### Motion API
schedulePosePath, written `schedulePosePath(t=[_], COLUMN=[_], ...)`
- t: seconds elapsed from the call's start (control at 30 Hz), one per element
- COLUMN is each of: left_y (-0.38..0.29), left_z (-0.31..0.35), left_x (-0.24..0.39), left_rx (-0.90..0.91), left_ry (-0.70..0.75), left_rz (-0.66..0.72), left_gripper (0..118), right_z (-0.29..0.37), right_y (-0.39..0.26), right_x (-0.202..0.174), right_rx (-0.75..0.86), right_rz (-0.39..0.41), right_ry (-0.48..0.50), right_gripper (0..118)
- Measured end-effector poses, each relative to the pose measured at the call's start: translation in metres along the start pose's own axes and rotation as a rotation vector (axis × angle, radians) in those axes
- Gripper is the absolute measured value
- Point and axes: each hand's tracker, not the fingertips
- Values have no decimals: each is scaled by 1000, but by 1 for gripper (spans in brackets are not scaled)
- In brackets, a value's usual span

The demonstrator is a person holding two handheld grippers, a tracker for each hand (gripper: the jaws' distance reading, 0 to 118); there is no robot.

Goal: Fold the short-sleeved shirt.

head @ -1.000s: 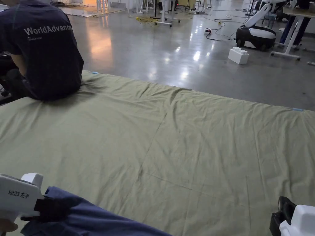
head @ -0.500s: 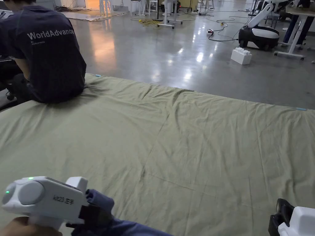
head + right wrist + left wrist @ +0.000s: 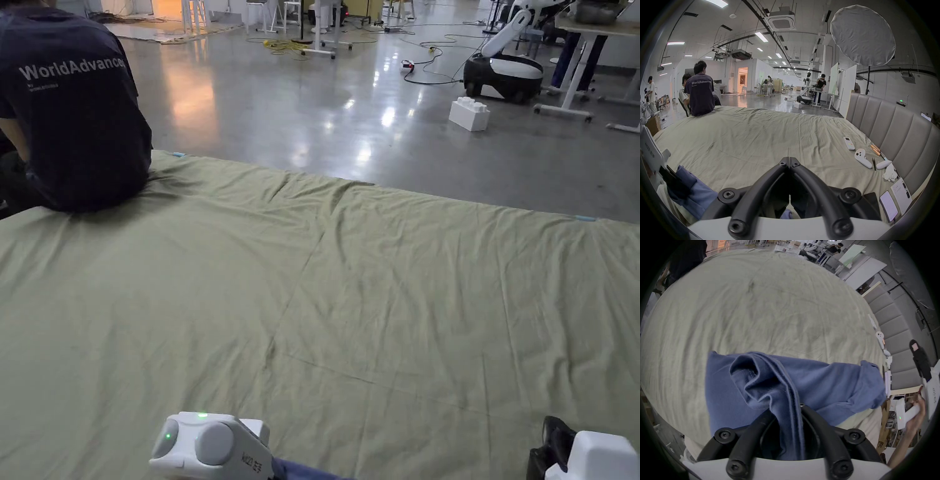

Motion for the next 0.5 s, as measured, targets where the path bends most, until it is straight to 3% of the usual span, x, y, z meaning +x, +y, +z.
schedulePosePath(t=[0.2,0.33,0.5], left_y=[5,8,5], left_z=[5,34,80], left_x=[-2,-9,-16], left_rx=[3,43,127], left_ry=[-16,-121,-217], left_rz=[-7,18,21], left_gripper=[12,45,49], right_z=[1,0,1], right_y=[-2,-2,-3], right_x=[3,3,2], right_rx=[-6,-9,-11], right_rz=[-1,-3,-3], right_ry=[-6,-6,-3], right_gripper=[1,1,1])
